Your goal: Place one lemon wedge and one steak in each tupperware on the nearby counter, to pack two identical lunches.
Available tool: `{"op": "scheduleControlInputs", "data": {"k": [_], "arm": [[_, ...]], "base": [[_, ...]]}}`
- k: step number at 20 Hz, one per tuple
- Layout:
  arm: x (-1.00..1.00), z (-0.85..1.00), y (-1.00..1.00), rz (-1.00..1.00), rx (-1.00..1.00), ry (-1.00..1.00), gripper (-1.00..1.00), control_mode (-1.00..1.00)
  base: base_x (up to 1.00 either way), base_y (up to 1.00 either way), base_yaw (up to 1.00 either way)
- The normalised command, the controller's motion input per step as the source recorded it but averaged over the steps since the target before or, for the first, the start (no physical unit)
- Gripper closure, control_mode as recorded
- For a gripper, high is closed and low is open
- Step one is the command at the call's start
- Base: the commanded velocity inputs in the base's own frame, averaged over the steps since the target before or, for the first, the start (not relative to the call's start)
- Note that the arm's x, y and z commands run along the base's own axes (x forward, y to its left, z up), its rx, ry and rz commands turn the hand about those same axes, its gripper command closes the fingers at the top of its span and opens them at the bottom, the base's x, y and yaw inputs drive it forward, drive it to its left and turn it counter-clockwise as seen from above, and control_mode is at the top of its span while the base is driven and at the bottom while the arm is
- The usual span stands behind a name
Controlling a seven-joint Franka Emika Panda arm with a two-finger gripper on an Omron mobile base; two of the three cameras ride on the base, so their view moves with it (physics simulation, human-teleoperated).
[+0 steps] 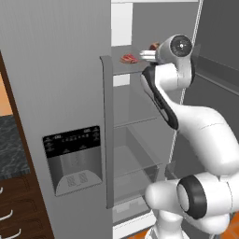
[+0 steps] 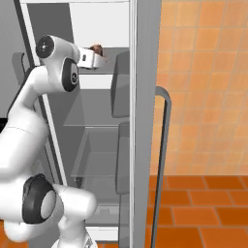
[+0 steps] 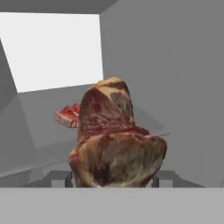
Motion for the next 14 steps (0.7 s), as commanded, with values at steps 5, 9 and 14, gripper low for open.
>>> {"op": "scheduleControlInputs", "data": {"k": [5, 9, 14], "arm": [[-1.0, -0.01, 0.0, 0.08, -0.01, 0.12, 1.0, -1.0], [-1.0, -0.27, 0.04, 0.08, -0.01, 0.09, 1.0, -1.0], [-0.81, -0.47, 0.12, 0.06, -0.06, 0.01, 1.0, -1.0]], "base": [[0.0, 0.0, 0.0], [0.0, 0.0, 0.0], [0.0, 0.0, 0.0]]}}
